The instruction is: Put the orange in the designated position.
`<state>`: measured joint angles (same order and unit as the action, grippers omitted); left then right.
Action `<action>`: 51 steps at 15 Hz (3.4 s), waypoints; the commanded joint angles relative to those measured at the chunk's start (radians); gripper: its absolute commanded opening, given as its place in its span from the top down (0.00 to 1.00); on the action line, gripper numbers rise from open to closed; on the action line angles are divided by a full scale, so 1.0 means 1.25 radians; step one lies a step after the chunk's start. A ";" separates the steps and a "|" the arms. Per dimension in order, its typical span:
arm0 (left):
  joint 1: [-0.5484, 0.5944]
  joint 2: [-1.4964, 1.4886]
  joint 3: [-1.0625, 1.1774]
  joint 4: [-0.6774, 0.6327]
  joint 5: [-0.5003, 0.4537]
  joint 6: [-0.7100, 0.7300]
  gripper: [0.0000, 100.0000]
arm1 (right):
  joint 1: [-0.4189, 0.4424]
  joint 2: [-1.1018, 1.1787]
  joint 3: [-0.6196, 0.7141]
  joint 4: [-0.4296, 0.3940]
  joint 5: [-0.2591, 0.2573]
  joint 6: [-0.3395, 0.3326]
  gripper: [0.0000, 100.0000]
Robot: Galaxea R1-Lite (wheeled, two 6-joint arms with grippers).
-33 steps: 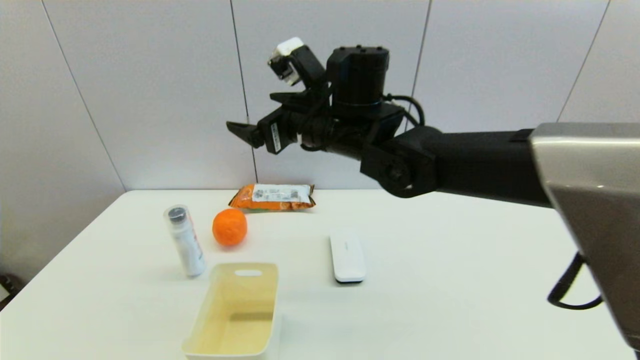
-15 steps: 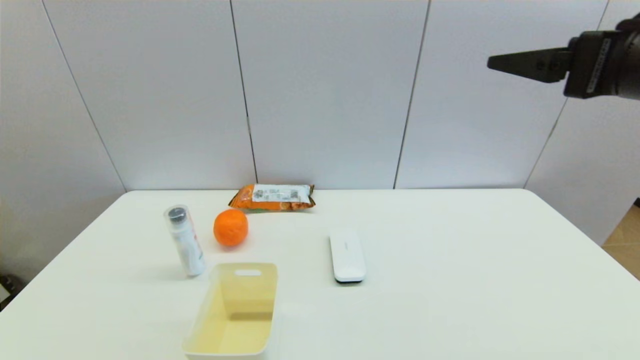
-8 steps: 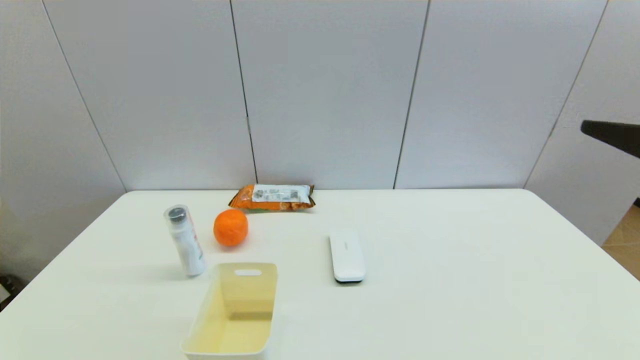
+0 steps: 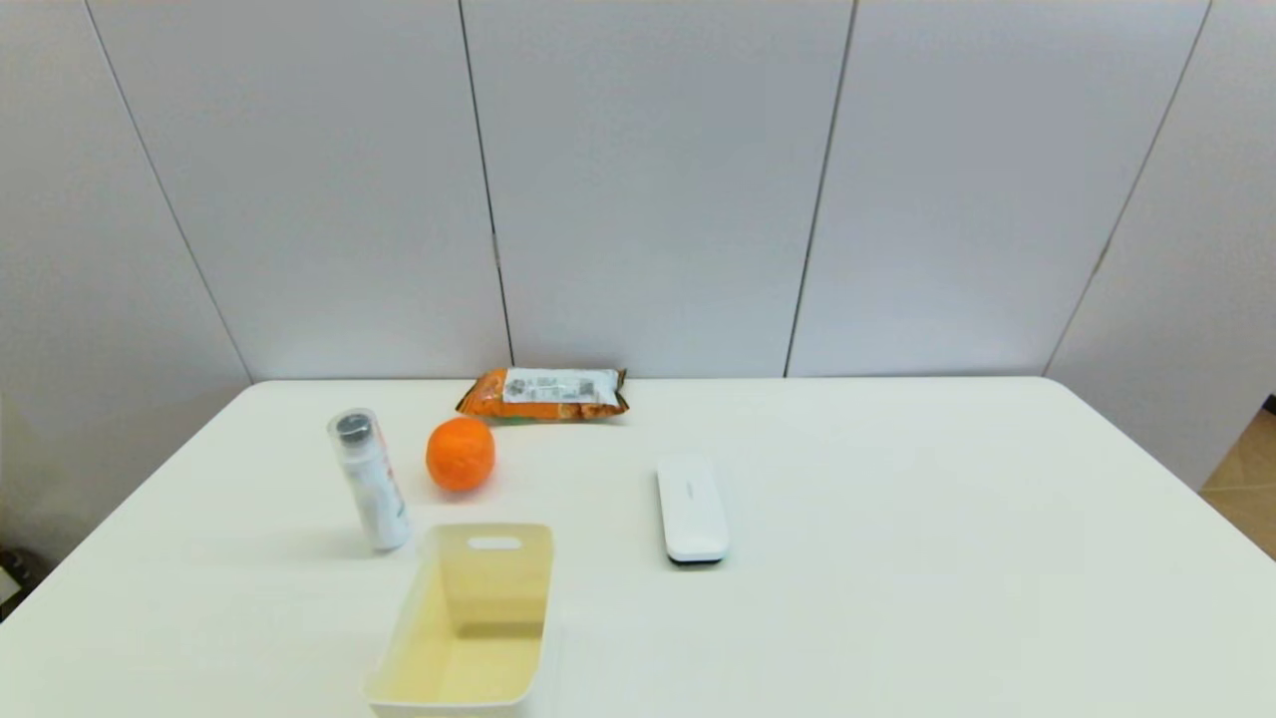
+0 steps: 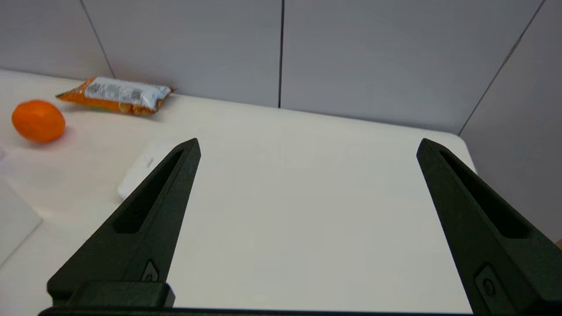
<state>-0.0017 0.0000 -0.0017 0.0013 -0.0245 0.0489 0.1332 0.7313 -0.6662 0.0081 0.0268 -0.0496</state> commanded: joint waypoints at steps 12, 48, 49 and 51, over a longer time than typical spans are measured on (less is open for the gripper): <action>0.000 0.000 0.000 0.000 0.001 0.000 0.00 | -0.094 -0.367 0.303 0.002 0.050 -0.008 0.00; 0.000 0.000 0.000 0.000 0.000 0.000 0.00 | -0.107 -0.585 0.533 -0.008 0.010 -0.025 0.00; 0.000 0.000 0.000 0.000 0.000 0.000 0.00 | -0.107 -0.585 0.533 -0.008 0.010 -0.024 0.00; 0.000 0.000 0.000 0.000 0.000 0.000 0.00 | -0.107 -0.586 0.533 -0.006 0.008 -0.020 0.00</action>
<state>-0.0017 0.0000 -0.0017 0.0017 -0.0245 0.0485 0.0000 -0.0036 0.0000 -0.0009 0.0383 -0.0768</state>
